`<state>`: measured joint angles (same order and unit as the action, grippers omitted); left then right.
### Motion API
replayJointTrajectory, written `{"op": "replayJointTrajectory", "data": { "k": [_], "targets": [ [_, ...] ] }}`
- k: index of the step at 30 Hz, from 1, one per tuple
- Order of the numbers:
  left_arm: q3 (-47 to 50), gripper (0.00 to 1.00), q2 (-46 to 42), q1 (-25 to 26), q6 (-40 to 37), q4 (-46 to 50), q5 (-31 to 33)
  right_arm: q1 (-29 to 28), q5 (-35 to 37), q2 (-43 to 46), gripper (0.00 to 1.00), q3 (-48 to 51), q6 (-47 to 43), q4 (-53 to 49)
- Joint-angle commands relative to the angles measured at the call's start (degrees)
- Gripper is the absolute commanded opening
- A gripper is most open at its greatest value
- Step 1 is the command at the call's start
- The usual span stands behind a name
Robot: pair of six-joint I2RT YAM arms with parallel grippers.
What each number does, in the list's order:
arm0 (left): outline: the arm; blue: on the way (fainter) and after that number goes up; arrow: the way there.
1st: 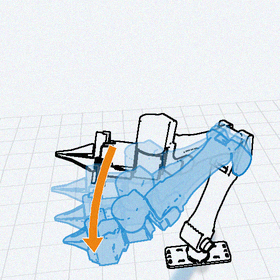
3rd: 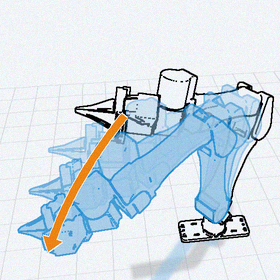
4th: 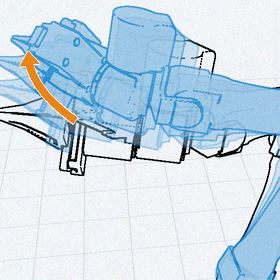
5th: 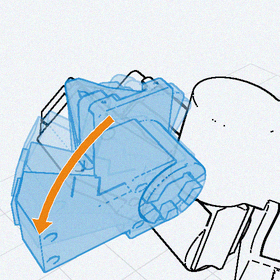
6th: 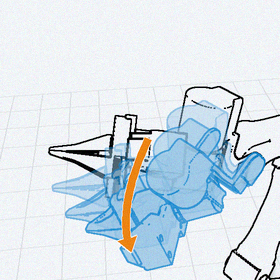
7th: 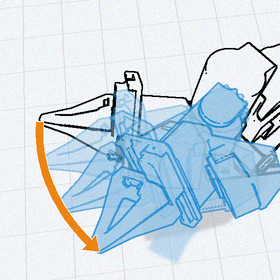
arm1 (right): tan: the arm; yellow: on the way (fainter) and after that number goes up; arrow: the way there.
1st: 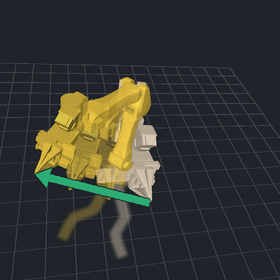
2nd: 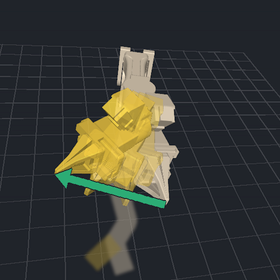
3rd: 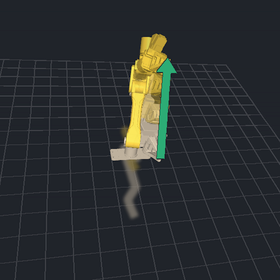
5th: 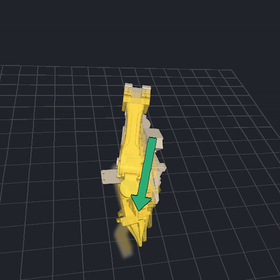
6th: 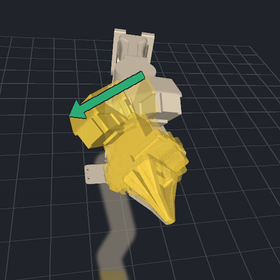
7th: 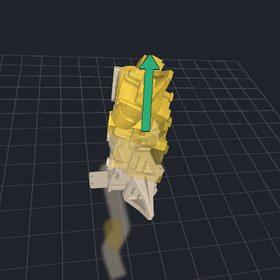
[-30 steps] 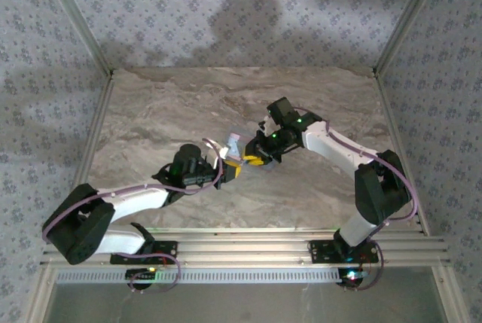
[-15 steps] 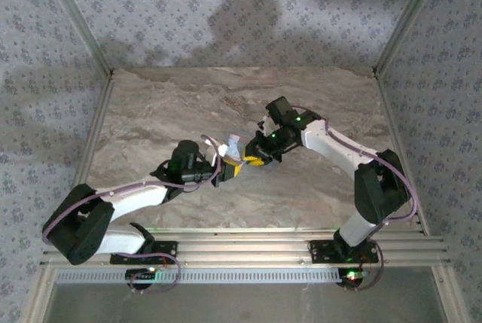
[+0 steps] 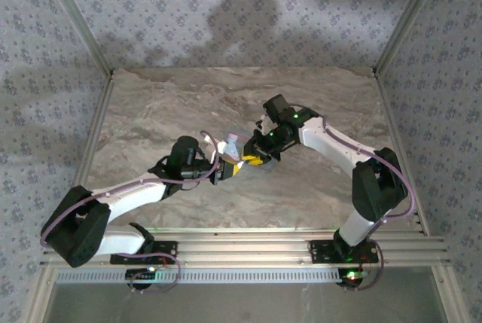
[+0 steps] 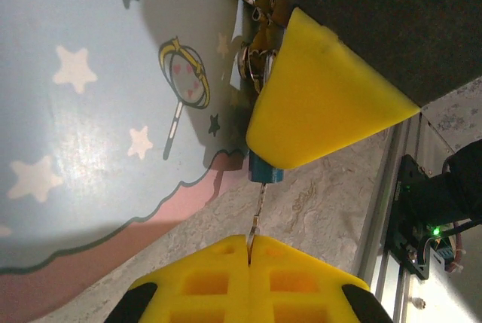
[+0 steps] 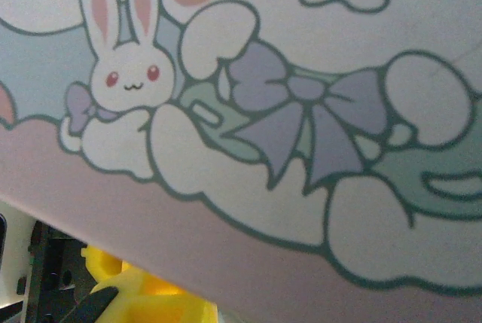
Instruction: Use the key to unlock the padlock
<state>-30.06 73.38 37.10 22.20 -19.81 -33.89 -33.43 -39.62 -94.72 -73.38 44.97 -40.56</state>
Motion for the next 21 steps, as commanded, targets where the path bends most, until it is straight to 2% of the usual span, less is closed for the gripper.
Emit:
{"op": "replayJointTrajectory", "data": {
  "k": [1, 7, 16, 21],
  "targets": [
    [-2.8, 0.0, -0.5, -0.6, 0.8, -1.4, -0.3, -1.1, -1.9, -0.4, 0.0, -1.8, -1.4, -0.8],
    [-2.0, 0.0, 0.5, -0.5, 2.8, -4.3, 0.5, -1.2, -2.5, -0.4, 0.0, -1.5, -0.6, 0.1],
    [-0.1, 0.0, 0.8, 0.7, 6.8, -9.8, 6.7, -1.9, -2.5, -0.7, 0.0, -0.1, 1.8, 2.1],
    [-0.4, 0.0, 2.0, 1.2, 7.4, -12.2, 6.3, -2.4, -2.6, -1.3, 0.0, 0.2, 2.1, 1.8]
  ]
}}
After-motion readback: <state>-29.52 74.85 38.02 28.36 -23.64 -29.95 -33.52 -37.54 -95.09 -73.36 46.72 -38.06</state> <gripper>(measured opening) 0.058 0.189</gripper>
